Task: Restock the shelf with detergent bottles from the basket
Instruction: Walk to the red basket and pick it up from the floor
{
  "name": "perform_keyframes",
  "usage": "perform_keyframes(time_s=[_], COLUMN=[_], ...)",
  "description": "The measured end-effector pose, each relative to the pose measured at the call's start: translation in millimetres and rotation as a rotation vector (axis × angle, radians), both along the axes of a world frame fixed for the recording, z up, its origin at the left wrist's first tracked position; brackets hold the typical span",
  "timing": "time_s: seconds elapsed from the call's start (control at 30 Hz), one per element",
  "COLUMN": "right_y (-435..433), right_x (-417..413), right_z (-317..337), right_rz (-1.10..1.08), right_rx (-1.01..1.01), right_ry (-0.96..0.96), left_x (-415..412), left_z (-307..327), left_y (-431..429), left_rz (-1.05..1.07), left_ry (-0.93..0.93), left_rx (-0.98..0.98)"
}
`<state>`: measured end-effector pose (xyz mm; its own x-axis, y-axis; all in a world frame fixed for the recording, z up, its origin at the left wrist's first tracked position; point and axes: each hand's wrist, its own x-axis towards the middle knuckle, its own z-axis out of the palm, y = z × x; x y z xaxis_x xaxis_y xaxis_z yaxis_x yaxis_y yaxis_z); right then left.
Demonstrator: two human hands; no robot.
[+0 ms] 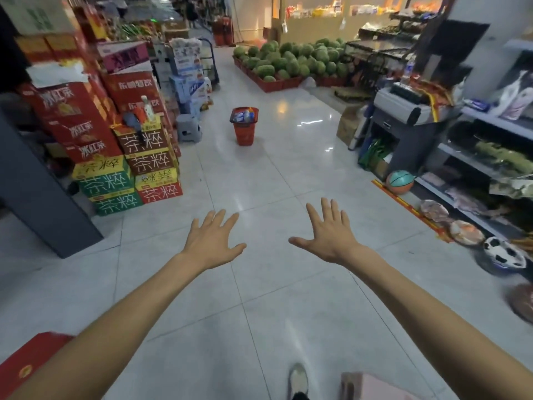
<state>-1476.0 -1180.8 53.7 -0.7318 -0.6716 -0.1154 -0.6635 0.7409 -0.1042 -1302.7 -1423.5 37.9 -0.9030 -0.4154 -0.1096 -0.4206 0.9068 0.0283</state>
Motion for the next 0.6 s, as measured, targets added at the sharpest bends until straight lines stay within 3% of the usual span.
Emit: perform_keyframes(time_s=[0.37,0.6], right_y=[-96.2,-194.2], right_x=[-252.0,-383.3], right_z=[32.3,38.6], right_rz=[0.035,0.06], right_rx=[-0.016,-0.045], right_ry=[0.003,0.029], left_x=[-252.0,-376.9], left_z=[53.7,39.9], left_y=[-106.1,-190.7], left_rz=[0.142,0.142], left_ry=[0.148,0.178], left_rx=[0.046,0.013])
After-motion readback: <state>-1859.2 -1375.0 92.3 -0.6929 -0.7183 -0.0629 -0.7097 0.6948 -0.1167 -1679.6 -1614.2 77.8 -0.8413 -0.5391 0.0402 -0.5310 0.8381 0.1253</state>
